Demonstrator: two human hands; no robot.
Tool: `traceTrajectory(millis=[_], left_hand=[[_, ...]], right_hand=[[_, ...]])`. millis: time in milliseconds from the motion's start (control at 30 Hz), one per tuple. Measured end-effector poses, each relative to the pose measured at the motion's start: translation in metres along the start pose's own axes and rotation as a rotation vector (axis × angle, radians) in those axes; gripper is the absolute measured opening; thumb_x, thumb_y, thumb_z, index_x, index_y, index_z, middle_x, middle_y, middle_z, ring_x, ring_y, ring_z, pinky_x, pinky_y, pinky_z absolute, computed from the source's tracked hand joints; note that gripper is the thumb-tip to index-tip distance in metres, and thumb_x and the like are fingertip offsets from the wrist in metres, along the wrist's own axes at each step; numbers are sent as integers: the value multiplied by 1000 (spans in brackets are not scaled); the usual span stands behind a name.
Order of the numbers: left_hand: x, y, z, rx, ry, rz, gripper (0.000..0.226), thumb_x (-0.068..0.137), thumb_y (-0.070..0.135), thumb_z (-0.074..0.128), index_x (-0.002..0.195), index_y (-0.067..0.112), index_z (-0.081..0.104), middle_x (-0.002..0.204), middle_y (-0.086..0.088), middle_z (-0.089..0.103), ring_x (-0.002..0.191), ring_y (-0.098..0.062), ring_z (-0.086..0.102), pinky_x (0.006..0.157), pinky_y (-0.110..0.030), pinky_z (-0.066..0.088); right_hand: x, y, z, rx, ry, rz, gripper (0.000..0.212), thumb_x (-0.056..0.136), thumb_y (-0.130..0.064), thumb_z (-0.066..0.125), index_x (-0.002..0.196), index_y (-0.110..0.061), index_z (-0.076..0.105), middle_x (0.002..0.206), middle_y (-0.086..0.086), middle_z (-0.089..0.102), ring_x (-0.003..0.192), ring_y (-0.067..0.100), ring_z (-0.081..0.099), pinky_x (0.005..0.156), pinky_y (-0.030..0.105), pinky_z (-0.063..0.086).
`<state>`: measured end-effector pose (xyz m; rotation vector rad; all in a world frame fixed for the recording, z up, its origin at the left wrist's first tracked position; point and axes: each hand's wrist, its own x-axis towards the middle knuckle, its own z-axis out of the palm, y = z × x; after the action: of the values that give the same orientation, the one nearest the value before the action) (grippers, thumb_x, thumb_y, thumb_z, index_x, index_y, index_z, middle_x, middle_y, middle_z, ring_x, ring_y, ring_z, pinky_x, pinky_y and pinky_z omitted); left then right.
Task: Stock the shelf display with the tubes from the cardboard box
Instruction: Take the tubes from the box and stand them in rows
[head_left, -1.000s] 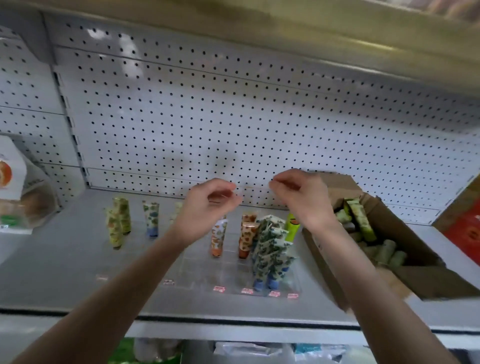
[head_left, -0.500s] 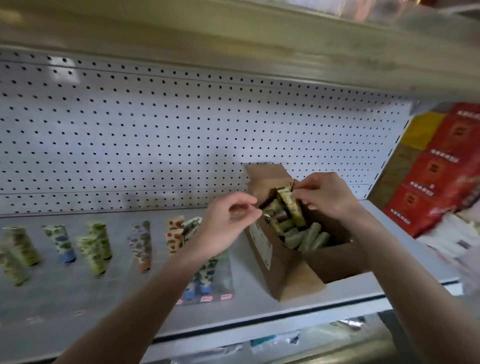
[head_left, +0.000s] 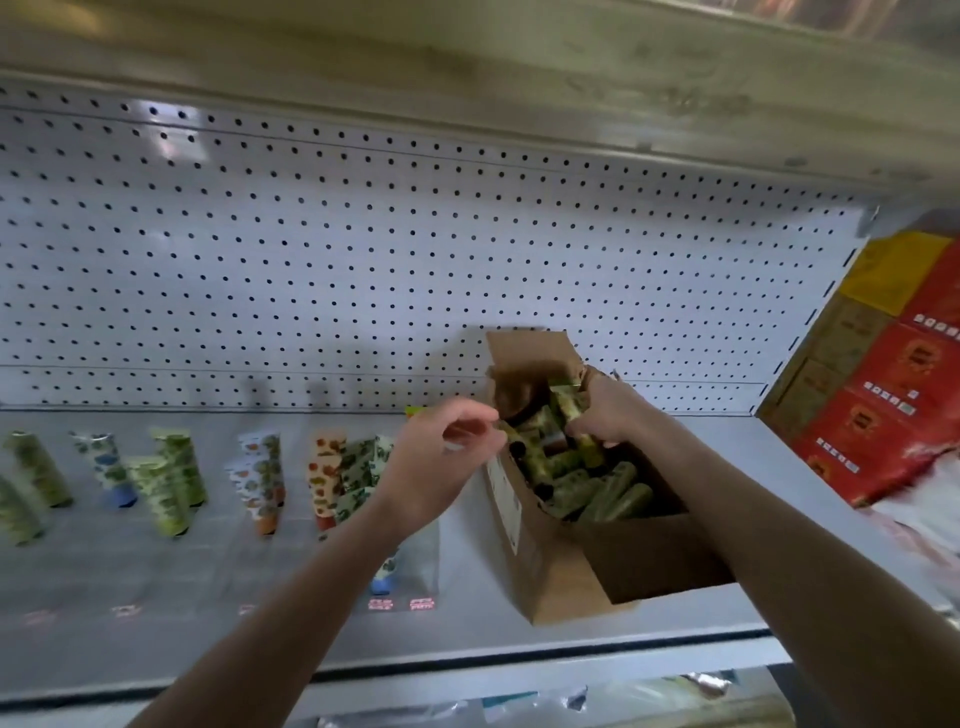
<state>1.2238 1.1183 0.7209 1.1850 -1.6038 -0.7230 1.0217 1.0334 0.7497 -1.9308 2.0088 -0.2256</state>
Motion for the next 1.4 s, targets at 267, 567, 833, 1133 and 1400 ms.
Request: traceTrajectory(millis=[267,567,833,1133,1400], left_hand=[[-4,4,-7,-10,39,-24,12,83,12,67,94,16,68,85,10,66,76,6,58,70,-3,42],[-15,13,-23,-106,-28,-14,24,73,23,77,95,25,68,88,8,70,84,-6,64,79,-20,51],[-35,3,-65,-137,-64,39,17,73,17,77,87,11,69,87,-7,71,81,-23,65,77,-34,52],[-65,-13,-121,-64,-53,-16,10,80,2,69,78,11,65,66,5,63,52,4,53,51,-8,41],[-91,-49,-189,-58,160,-98,18,81,5,68,81,22,63,72,-4,69,66,-13,65,61,-18,48]], right_hand=[[-10,-7,-10,344,8,-93,16,77,-11,66,88,-15,54,69,6,61,57,15,61,50,20,49],[-72,-65,-31,721,-136,-363,24,75,-22,77,91,-9,66,73,4,68,58,9,62,55,20,51],[-100,-109,-8,672,-85,-476,24,76,-26,76,91,-10,66,71,0,69,61,8,65,60,21,57],[-107,-162,24,956,-51,-520,11,86,-8,66,81,-14,58,65,4,61,50,8,59,58,20,55],[-113,-239,72,822,-86,-657,15,86,-9,66,76,-18,58,72,0,66,60,13,63,66,24,57]])
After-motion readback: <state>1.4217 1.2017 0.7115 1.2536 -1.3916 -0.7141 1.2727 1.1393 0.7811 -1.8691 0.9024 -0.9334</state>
